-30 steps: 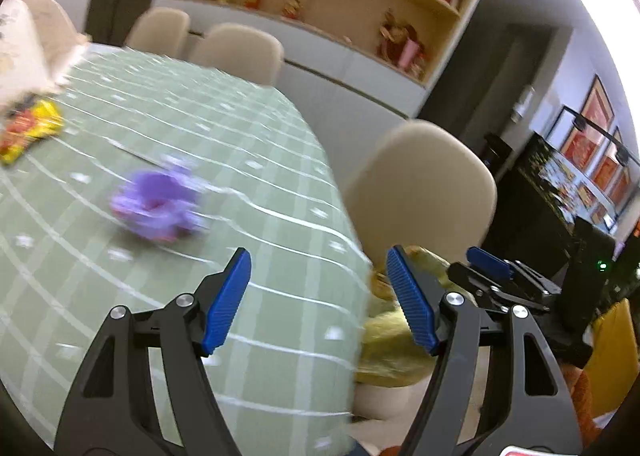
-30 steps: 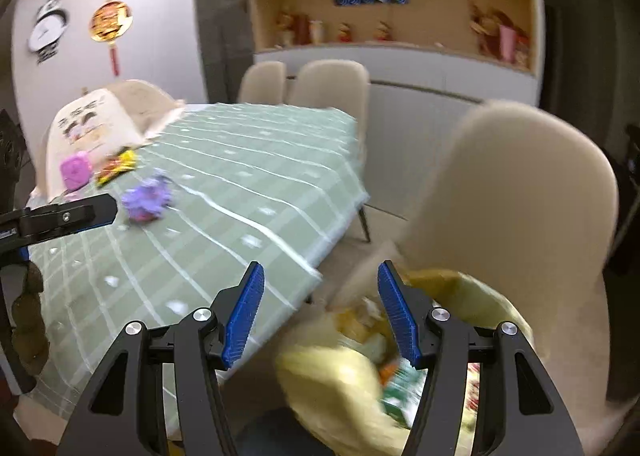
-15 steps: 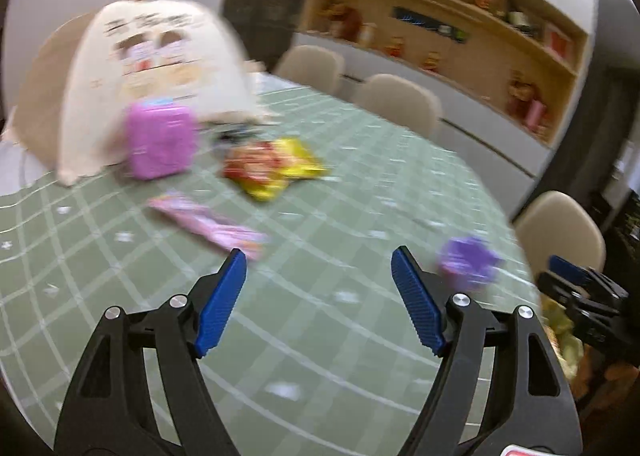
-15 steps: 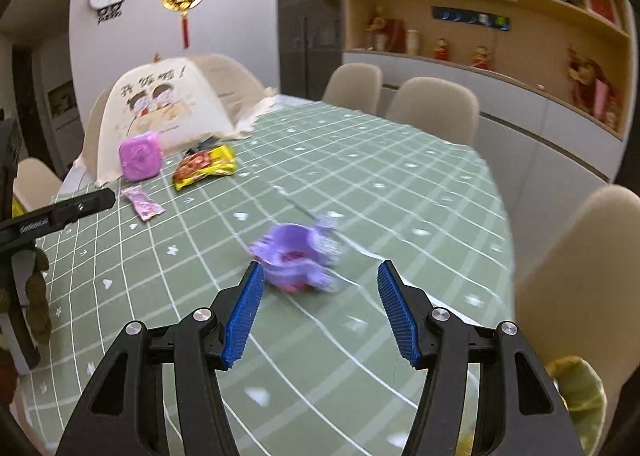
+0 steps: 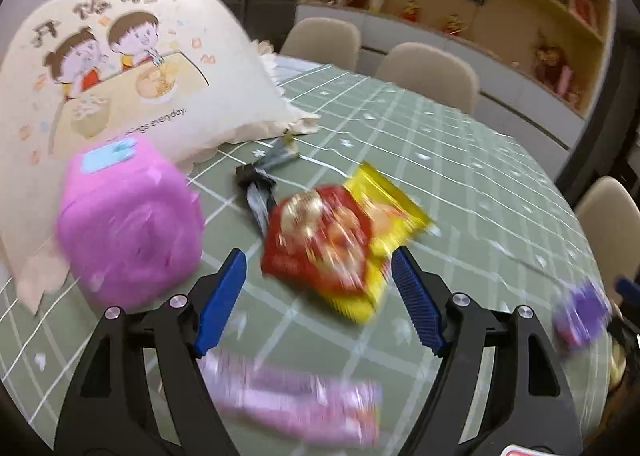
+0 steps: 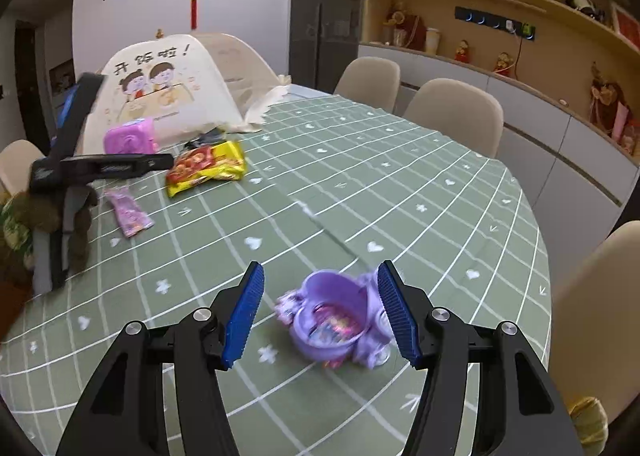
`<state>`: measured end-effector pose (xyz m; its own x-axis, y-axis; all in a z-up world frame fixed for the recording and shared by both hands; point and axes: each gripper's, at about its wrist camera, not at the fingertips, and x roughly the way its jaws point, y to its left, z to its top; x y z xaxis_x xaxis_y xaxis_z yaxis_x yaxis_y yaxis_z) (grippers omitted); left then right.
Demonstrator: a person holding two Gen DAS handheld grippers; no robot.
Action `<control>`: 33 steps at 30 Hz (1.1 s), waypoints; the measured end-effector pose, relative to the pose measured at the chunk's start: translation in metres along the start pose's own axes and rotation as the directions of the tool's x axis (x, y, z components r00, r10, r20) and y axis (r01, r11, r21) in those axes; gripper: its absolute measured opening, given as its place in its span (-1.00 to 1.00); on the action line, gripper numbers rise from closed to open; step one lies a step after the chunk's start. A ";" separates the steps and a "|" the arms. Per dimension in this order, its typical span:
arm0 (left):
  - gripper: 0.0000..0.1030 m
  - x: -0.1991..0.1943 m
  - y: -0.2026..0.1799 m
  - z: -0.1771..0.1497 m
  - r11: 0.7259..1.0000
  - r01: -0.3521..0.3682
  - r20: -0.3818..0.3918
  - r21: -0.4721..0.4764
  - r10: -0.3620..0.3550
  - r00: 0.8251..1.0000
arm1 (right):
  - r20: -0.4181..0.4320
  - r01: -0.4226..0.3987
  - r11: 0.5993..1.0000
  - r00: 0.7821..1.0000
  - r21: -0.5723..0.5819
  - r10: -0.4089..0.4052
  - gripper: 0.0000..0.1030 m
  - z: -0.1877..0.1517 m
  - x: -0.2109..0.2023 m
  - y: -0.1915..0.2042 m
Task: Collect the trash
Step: 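Move both open tools back toward the purple toy on the table, then grasp the red snack bag with the left tool while the right tool grasps the yellow Bbati wafer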
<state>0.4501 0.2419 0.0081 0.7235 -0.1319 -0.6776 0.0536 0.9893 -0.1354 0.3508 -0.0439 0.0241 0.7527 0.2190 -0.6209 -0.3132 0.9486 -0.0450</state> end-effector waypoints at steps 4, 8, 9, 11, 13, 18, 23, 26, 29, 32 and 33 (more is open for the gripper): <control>0.38 0.041 -0.002 0.018 0.998 -0.056 -0.074 -0.026 0.054 0.996 | 0.002 -0.008 1.000 1.000 0.026 0.008 0.09 0.005 0.009 -0.009; 0.03 0.047 -0.003 0.017 0.998 -0.049 -0.109 -0.034 0.045 0.993 | -0.009 -0.028 0.999 1.000 0.022 0.028 0.09 0.005 0.018 -0.008; -0.10 0.042 -0.002 0.013 0.999 -0.033 -0.114 -0.043 0.028 0.993 | -0.011 -0.030 0.999 0.999 0.012 0.030 0.09 0.005 0.020 -0.006; -0.45 0.031 0.000 0.005 0.999 -0.011 -0.128 -0.053 0.004 0.992 | -0.024 -0.034 0.999 0.999 -0.010 0.034 0.09 0.007 0.024 0.000; -0.57 0.009 0.002 -0.009 0.997 0.024 -0.124 -0.071 -0.033 0.992 | -0.038 -0.062 0.998 0.997 -0.014 0.061 0.09 0.011 0.027 0.008; -0.63 -0.053 0.013 -0.053 0.988 0.101 -0.089 -0.115 -0.112 0.990 | -0.055 -0.164 0.985 0.985 -0.048 0.162 0.09 0.025 0.035 0.042; -0.63 -0.091 0.020 -0.089 0.987 0.114 -0.080 -0.115 -0.123 0.989 | -0.072 -0.228 0.967 0.973 -0.116 0.220 0.09 0.041 0.053 0.089; -0.63 -0.106 0.031 -0.102 0.991 0.075 -0.076 -0.107 -0.084 0.994 | -0.109 -0.281 0.953 0.957 -0.117 0.269 0.09 0.054 0.076 0.115; -0.63 -0.114 0.044 -0.108 0.992 0.056 -0.066 -0.116 -0.064 0.996 | -0.125 -0.354 0.928 0.932 -0.114 0.340 0.09 0.072 0.102 0.138; -0.63 -0.119 0.052 -0.111 0.988 0.069 -0.063 -0.136 -0.079 0.995 | -0.138 -0.371 0.920 0.925 -0.125 0.354 0.09 0.088 0.127 0.156; -0.63 -0.119 0.053 -0.112 0.988 0.074 -0.063 -0.138 -0.083 0.995 | -0.152 -0.378 0.919 0.921 -0.112 0.360 0.09 0.094 0.139 0.160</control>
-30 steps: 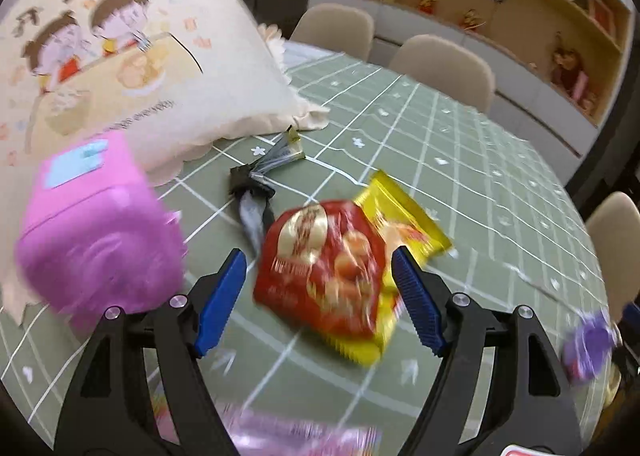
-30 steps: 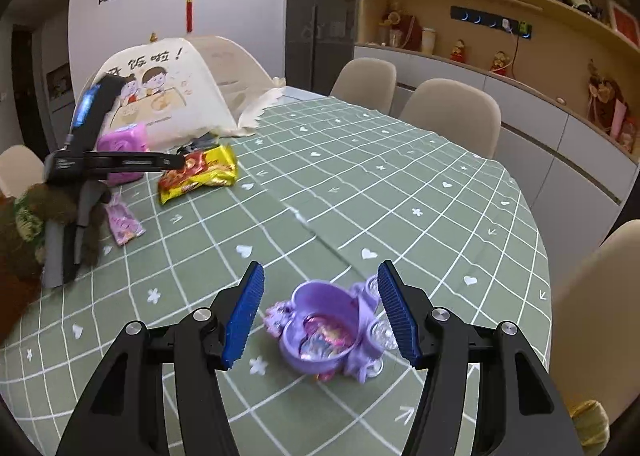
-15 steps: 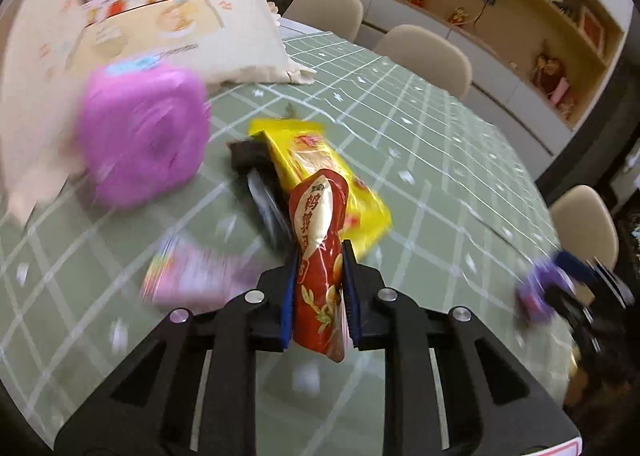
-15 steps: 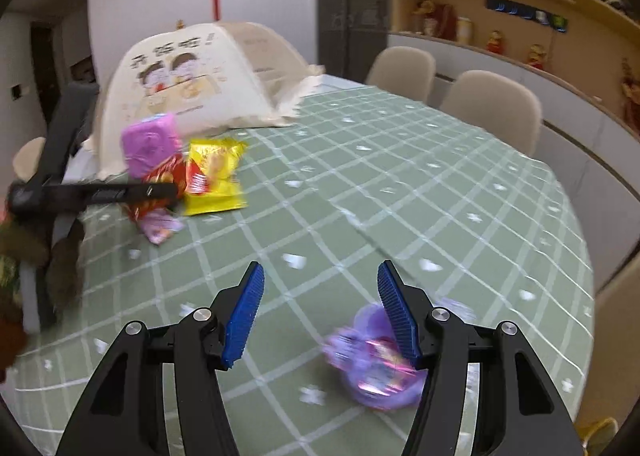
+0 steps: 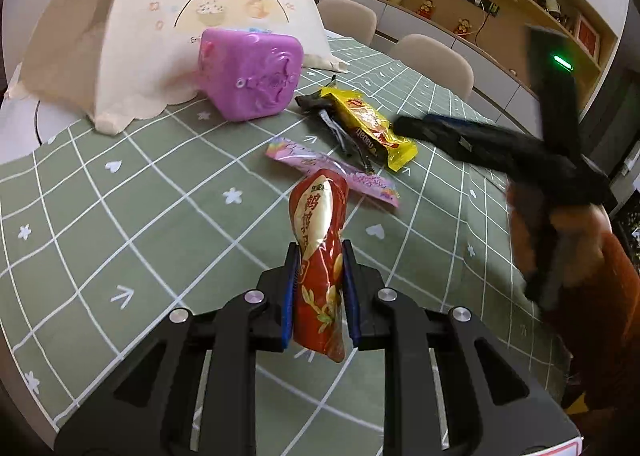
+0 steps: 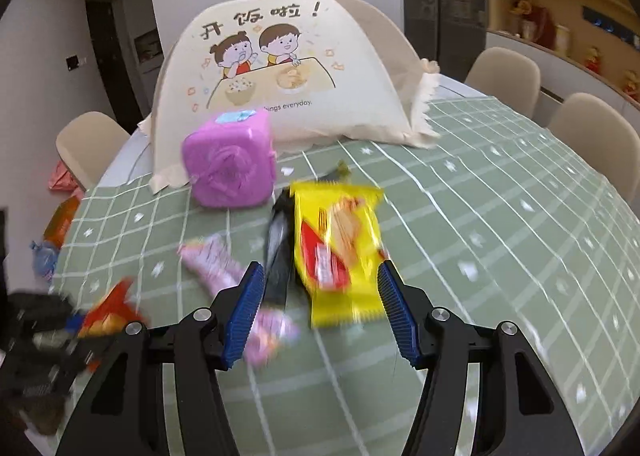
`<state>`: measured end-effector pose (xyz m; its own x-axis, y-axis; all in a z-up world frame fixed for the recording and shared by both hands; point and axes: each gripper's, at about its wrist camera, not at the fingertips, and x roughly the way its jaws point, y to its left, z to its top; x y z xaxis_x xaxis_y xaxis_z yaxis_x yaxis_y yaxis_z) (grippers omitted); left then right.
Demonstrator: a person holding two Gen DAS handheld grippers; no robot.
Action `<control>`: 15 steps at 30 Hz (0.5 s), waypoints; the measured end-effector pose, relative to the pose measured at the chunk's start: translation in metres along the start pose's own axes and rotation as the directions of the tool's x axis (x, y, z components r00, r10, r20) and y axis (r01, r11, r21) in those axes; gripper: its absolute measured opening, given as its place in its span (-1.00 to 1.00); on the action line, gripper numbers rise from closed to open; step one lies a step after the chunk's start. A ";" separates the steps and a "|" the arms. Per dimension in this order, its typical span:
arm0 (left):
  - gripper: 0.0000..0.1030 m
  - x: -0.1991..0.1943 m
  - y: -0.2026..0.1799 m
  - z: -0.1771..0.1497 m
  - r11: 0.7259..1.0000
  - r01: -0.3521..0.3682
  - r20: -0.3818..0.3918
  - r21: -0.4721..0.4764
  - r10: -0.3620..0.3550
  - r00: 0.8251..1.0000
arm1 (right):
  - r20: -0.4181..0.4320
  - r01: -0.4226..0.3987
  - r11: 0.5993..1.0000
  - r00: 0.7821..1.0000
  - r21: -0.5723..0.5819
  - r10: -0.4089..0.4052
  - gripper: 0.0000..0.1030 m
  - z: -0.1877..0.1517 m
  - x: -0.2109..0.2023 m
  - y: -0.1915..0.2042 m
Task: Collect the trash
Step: 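Grasp the red snack bag with the left tool while the right tool grasps the yellow Bbati wafer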
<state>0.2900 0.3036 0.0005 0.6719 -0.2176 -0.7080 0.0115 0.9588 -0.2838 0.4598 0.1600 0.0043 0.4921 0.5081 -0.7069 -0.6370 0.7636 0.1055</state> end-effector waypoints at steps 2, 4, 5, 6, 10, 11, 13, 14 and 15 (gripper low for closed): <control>-0.63 0.001 0.001 0.000 1.000 0.012 0.004 -0.008 -0.012 1.000 | -0.021 -0.015 0.999 1.000 0.039 0.015 0.09 0.010 0.016 -0.006; -0.63 0.000 0.006 -0.002 0.999 0.030 0.010 -0.014 -0.030 0.999 | -0.040 -0.007 0.997 0.999 0.081 0.010 0.09 0.017 0.031 -0.014; -0.63 -0.001 0.006 -0.002 0.999 0.039 0.011 -0.015 -0.038 0.999 | -0.051 0.003 0.996 0.999 0.091 0.002 0.09 0.018 0.037 -0.016; -0.63 0.000 0.007 -0.002 0.999 0.048 0.011 -0.016 -0.047 0.999 | -0.070 0.017 0.995 0.997 0.098 -0.010 0.09 0.019 0.045 -0.018; -0.63 -0.005 0.009 -0.004 0.998 0.062 0.022 -0.021 -0.061 0.998 | -0.083 0.040 0.997 0.996 0.073 -0.034 0.09 0.015 0.054 -0.017; -0.63 -0.006 0.010 -0.003 0.998 0.064 0.026 -0.026 -0.063 0.998 | -0.086 0.059 0.998 0.995 0.039 -0.055 0.09 0.013 0.053 -0.012; -0.63 -0.007 0.012 -0.004 0.997 0.066 0.029 -0.038 -0.065 0.997 | -0.099 0.099 0.995 0.990 -0.023 -0.100 0.09 0.009 0.053 -0.003; -0.63 -0.007 0.012 -0.004 0.997 0.068 0.029 -0.043 -0.067 0.997 | -0.100 0.117 0.992 0.987 -0.049 -0.122 0.08 0.006 0.051 0.000; -0.63 -0.008 0.011 -0.005 0.996 0.069 0.029 -0.047 -0.068 0.997 | -0.099 0.140 0.986 0.984 -0.087 -0.148 0.04 0.002 0.047 0.005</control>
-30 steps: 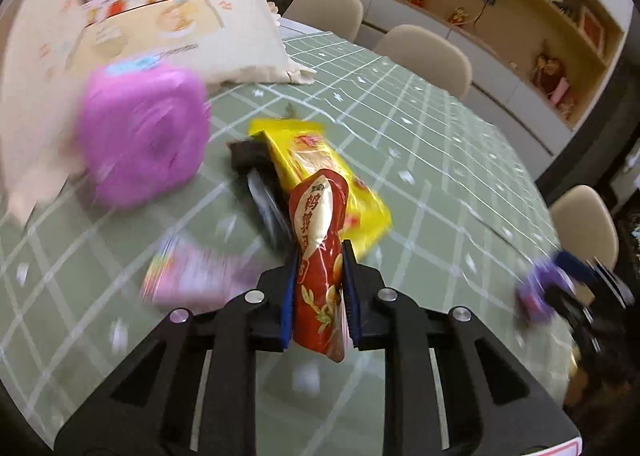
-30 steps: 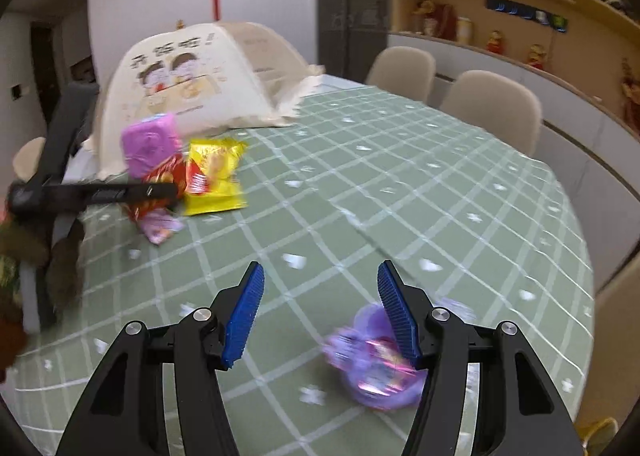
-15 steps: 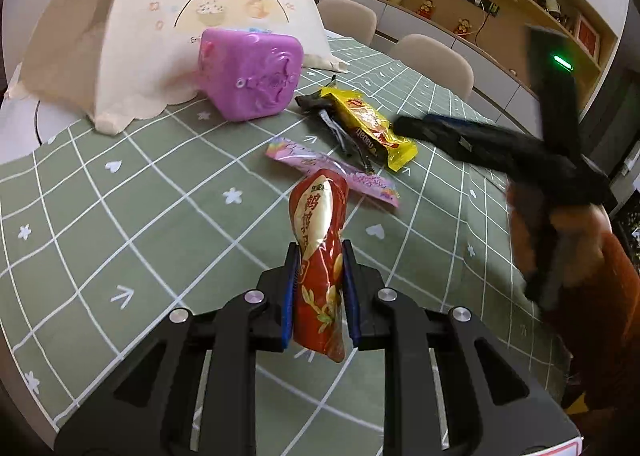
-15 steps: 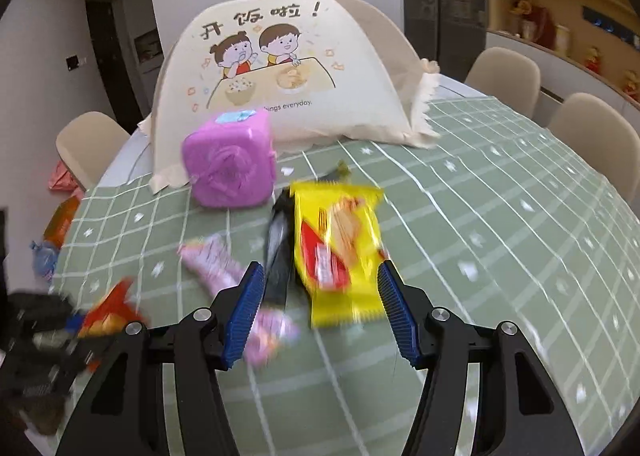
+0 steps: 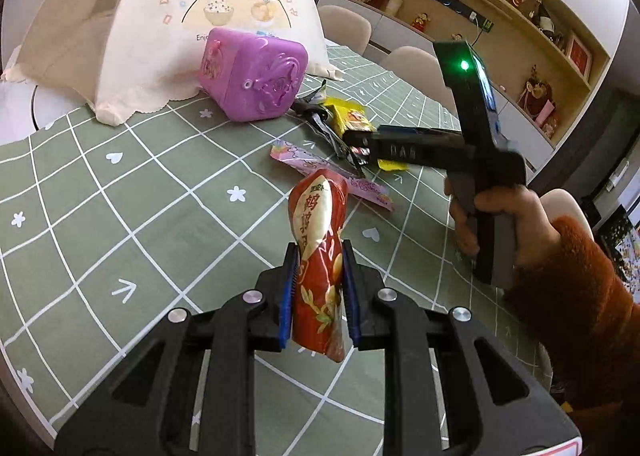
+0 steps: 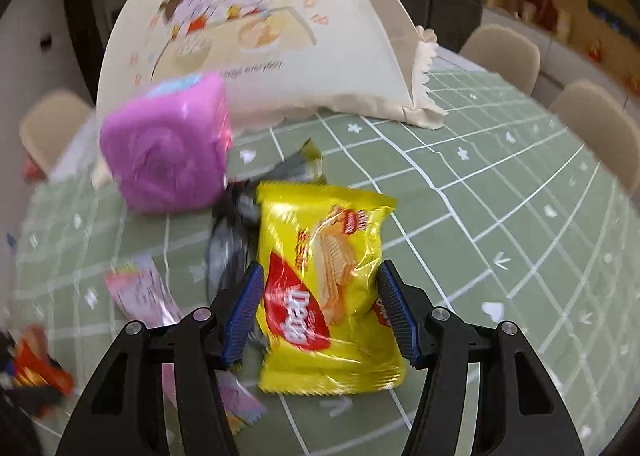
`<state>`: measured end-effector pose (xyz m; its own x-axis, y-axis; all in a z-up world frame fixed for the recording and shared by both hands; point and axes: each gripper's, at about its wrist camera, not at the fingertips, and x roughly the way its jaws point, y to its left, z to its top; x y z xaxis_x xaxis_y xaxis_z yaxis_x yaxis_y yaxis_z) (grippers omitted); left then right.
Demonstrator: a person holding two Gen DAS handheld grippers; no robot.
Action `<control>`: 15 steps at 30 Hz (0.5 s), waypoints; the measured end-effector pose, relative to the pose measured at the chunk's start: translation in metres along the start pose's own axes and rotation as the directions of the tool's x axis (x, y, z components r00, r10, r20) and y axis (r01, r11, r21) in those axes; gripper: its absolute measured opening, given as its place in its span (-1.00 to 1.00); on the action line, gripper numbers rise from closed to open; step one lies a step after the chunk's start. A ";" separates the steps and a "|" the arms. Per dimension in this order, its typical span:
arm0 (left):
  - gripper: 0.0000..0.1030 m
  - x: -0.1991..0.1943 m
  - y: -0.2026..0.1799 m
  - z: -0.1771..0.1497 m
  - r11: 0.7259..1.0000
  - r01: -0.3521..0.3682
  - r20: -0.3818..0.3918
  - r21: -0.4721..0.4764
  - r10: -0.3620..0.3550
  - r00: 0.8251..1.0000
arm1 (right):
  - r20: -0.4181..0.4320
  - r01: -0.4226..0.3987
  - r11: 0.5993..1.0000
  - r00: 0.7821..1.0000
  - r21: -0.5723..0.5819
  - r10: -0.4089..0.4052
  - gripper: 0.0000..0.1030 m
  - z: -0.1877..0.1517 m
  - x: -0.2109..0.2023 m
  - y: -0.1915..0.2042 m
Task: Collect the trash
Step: 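Grasp the red snack bag with the left tool while the right tool grasps the yellow Bbati wafer, then carry red snack bag and yellow wafer to the yellow trash bag and release both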
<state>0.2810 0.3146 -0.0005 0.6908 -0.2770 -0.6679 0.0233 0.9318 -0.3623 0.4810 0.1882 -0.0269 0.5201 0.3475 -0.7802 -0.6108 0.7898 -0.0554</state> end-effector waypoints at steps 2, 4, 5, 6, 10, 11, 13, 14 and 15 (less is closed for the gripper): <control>-0.63 0.000 -0.001 -0.001 1.000 0.003 -0.001 -0.004 -0.003 1.000 | 0.003 0.023 0.999 1.000 -0.034 -0.023 -0.36 -0.007 -0.009 0.003; -0.63 -0.001 -0.004 -0.002 1.000 0.003 0.000 -0.007 -0.003 1.000 | -0.007 0.008 1.000 1.000 -0.028 -0.008 -0.42 -0.015 -0.020 0.000; -0.63 -0.002 -0.006 -0.003 1.000 0.002 -0.001 -0.009 -0.002 1.000 | -0.002 0.003 1.000 1.000 -0.018 -0.003 -0.47 -0.021 -0.029 -0.004; -0.63 -0.003 -0.009 -0.003 1.000 0.002 -0.002 -0.012 -0.002 1.000 | 0.003 0.004 1.000 1.000 -0.014 -0.004 -0.49 -0.025 -0.035 -0.006; -0.63 -0.012 -0.024 -0.006 1.000 0.001 0.010 -0.004 -0.001 1.000 | 0.042 -0.022 0.999 0.999 0.030 0.021 -0.51 -0.046 -0.073 -0.022; -0.63 -0.014 -0.030 -0.007 1.000 0.004 0.015 0.000 -0.004 1.000 | 0.051 -0.026 0.999 0.998 0.037 0.024 -0.52 -0.050 -0.082 -0.025; -0.63 -0.017 -0.042 -0.008 1.000 0.012 0.023 0.008 -0.012 1.000 | 0.074 -0.036 0.998 0.997 0.058 0.032 -0.52 -0.060 -0.103 -0.033; -0.63 -0.018 -0.046 -0.010 1.000 0.015 0.026 0.011 -0.015 1.000 | 0.085 -0.037 0.997 0.996 0.065 0.031 -0.52 -0.065 -0.113 -0.036; -0.63 -0.019 -0.053 -0.011 1.000 0.018 0.028 0.017 -0.019 0.999 | 0.099 -0.035 0.997 0.995 0.070 0.027 -0.52 -0.071 -0.126 -0.039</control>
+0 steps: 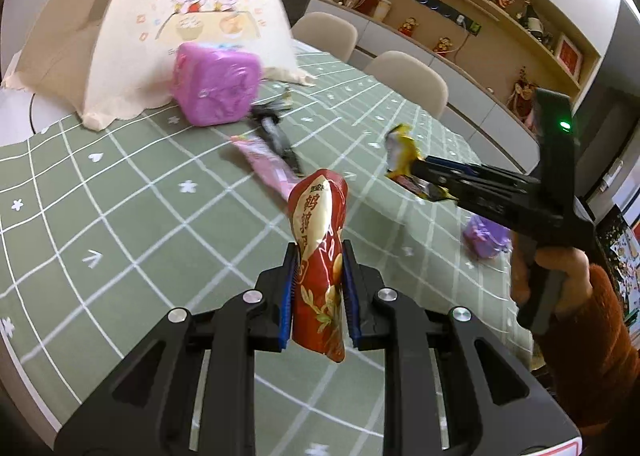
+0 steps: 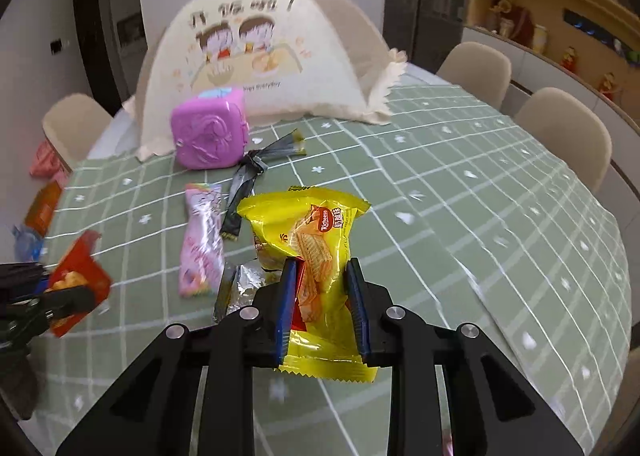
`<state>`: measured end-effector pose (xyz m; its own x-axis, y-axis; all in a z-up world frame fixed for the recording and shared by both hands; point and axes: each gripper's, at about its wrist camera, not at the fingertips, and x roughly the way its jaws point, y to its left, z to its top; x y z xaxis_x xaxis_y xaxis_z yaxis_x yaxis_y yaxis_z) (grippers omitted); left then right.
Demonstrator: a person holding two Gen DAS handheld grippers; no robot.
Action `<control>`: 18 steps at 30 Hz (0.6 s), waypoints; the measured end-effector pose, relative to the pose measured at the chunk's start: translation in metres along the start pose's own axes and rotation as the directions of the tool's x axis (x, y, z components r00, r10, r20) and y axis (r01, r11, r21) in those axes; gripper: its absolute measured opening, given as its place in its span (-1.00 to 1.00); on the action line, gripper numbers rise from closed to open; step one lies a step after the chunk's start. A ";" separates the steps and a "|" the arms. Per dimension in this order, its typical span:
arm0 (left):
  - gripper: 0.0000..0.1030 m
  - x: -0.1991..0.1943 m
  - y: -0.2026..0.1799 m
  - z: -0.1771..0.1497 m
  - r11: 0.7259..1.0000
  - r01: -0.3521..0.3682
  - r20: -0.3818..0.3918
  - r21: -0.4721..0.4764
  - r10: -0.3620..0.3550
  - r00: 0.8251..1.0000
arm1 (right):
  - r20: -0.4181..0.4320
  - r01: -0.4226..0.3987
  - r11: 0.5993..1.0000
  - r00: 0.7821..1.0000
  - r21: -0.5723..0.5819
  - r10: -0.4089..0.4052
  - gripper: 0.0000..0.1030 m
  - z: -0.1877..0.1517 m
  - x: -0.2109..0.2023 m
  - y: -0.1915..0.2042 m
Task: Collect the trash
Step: 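Carry red snack bag and yellow wafer to the yellow trash bag and release both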
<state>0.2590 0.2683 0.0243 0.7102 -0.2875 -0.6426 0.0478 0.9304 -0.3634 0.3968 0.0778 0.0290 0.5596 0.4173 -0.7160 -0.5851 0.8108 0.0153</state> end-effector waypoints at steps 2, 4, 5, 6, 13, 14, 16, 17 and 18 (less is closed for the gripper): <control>-0.63 -0.002 -0.016 -0.003 1.000 0.007 0.003 0.019 -0.007 1.000 | 0.026 0.004 1.000 1.000 0.006 -0.005 -0.52 -0.011 -0.025 -0.005; -0.63 -0.002 -0.033 -0.006 0.999 0.016 0.003 0.042 -0.016 1.000 | 0.045 0.007 1.000 0.999 0.017 -0.008 -0.52 -0.021 -0.046 -0.009; -0.63 -0.002 -0.041 -0.008 0.998 0.018 0.003 0.053 -0.019 1.000 | 0.053 0.008 1.000 0.999 0.023 -0.009 -0.52 -0.025 -0.055 -0.013; -0.63 -0.002 -0.052 -0.010 0.997 0.021 0.003 0.070 -0.021 1.000 | 0.064 0.010 0.999 0.998 0.032 -0.012 -0.52 -0.033 -0.068 -0.018; -0.63 0.009 -0.121 -0.024 0.982 0.040 -0.012 0.183 -0.038 0.999 | 0.099 0.082 0.991 0.991 0.102 -0.092 -0.52 -0.084 -0.129 -0.058; -0.63 0.012 -0.131 -0.026 0.979 0.047 -0.017 0.198 -0.045 0.999 | 0.103 0.090 0.989 0.989 0.115 -0.102 -0.52 -0.091 -0.136 -0.064; -0.63 0.017 -0.156 -0.030 0.970 0.063 -0.023 0.234 -0.059 0.998 | 0.121 0.105 0.983 0.985 0.153 -0.124 -0.52 -0.109 -0.156 -0.081; -0.63 0.018 -0.166 -0.031 0.966 0.070 -0.025 0.250 -0.066 0.998 | 0.129 0.114 0.979 0.982 0.168 -0.136 -0.52 -0.117 -0.164 -0.088; -0.63 0.020 -0.177 -0.033 0.961 0.078 -0.026 0.267 -0.073 0.997 | 0.136 0.133 0.973 0.978 0.186 -0.160 -0.52 -0.127 -0.175 -0.097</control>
<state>0.2411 0.0901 0.0535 0.6861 -0.3609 -0.6316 0.2886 0.9321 -0.2191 0.2812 -0.1260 0.0643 0.7207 0.3342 -0.6074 -0.3857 0.9213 0.0493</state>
